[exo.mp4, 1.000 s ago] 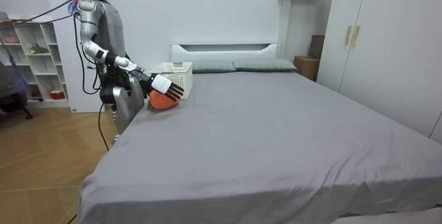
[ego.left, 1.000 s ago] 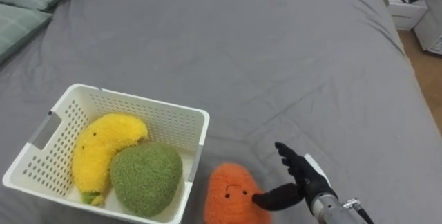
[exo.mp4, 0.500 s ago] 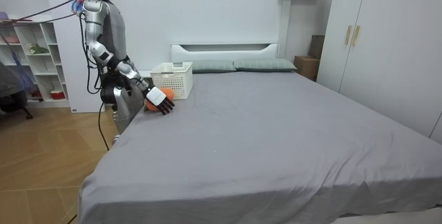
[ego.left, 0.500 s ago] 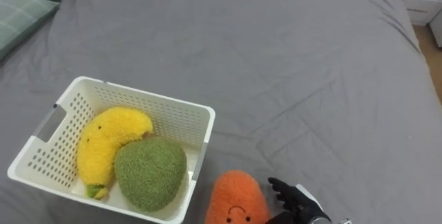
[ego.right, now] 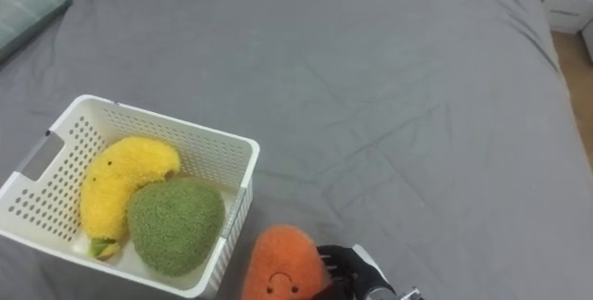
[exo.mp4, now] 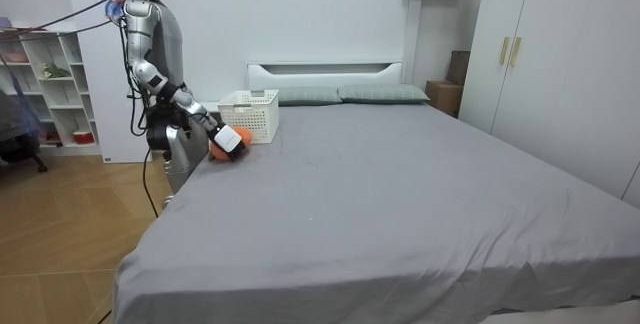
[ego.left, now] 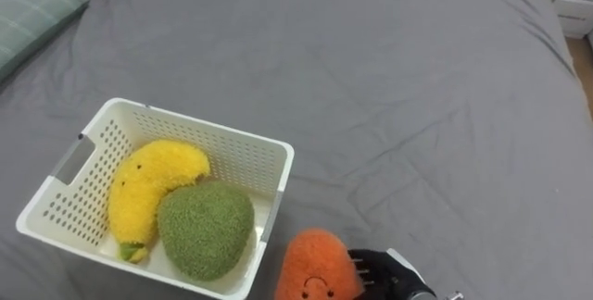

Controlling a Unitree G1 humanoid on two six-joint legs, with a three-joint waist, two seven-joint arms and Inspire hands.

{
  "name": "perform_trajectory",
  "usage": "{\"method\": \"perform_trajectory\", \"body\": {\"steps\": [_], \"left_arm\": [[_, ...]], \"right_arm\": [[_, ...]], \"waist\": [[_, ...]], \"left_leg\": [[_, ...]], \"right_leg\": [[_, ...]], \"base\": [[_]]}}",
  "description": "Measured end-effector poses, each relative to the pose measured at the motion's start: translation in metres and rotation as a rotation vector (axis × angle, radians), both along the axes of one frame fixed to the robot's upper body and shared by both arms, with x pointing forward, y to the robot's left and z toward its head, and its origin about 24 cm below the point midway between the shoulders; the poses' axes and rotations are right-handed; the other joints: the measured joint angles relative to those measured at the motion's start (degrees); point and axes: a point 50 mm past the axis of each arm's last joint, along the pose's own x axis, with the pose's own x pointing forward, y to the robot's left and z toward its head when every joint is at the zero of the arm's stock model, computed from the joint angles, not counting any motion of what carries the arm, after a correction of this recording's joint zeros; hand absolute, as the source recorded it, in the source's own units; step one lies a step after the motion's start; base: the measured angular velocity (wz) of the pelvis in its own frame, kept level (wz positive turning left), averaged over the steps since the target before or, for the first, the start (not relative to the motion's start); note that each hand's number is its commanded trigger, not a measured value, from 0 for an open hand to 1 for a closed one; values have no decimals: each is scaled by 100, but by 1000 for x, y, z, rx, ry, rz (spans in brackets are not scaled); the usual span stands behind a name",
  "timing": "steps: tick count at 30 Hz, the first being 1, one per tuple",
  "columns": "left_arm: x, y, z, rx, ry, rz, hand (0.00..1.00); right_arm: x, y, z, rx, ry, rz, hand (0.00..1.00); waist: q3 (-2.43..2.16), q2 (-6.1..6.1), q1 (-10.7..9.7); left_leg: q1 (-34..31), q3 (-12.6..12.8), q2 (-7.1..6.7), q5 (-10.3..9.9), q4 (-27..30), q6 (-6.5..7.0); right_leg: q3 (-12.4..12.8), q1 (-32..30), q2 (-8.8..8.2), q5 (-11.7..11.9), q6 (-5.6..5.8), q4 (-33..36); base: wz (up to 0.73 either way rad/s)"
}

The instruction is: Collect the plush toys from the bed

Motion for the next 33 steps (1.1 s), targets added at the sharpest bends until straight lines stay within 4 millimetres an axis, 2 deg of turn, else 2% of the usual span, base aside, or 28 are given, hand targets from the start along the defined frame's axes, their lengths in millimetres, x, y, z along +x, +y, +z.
{"method": "perform_trajectory", "body": {"steps": [5, 8, 14, 22, 29, 33], "left_arm": [[-2, 1, 0, 17, 0, 11, 0], [-6, 2, -1, 18, 11, 15, 0], [-14, 2, -2, 8, 36, 20, 0], [-12, 0, -3, -29, 39, 8, 0], [-15, 4, -3, -27, 53, 49, 0], [-15, 3, -3, -24, 48, 66, 0]], "right_arm": [[5, 6, 2, -12, -18, 33, 100], [6, 9, 2, -13, -14, 62, 100], [4, 20, 0, 21, 6, 92, 100], [2, 23, -1, 25, 13, 115, 100], [3, 23, 0, 18, 11, 125, 100], [6, 22, 2, 20, -3, 117, 100]], "waist": [[41, 5, 143], [44, -8, 259], [42, -73, 311], [25, -106, 317], [43, -63, 270], [38, -44, 234]], "left_leg": [[48, -99, -30, -1, 17, 1], [46, -135, -49, -2, 38, 7], [72, -193, -62, -8, 74, 18], [73, -189, -62, -8, 80, 19], [70, -199, -63, -8, 88, 19], [75, -197, -64, -7, 85, 20]], "right_leg": [[-23, 87, -14, -3, 0, -2], [-57, 110, -30, -4, 2, 0], [-133, 171, -46, -4, 4, 0], [-139, 176, -45, -4, 4, 0], [-128, 179, -44, -4, 5, -1], [-106, 179, -42, -5, 5, -1]], "base": [[7], [6], [6], [0], [0], [-1]]}}
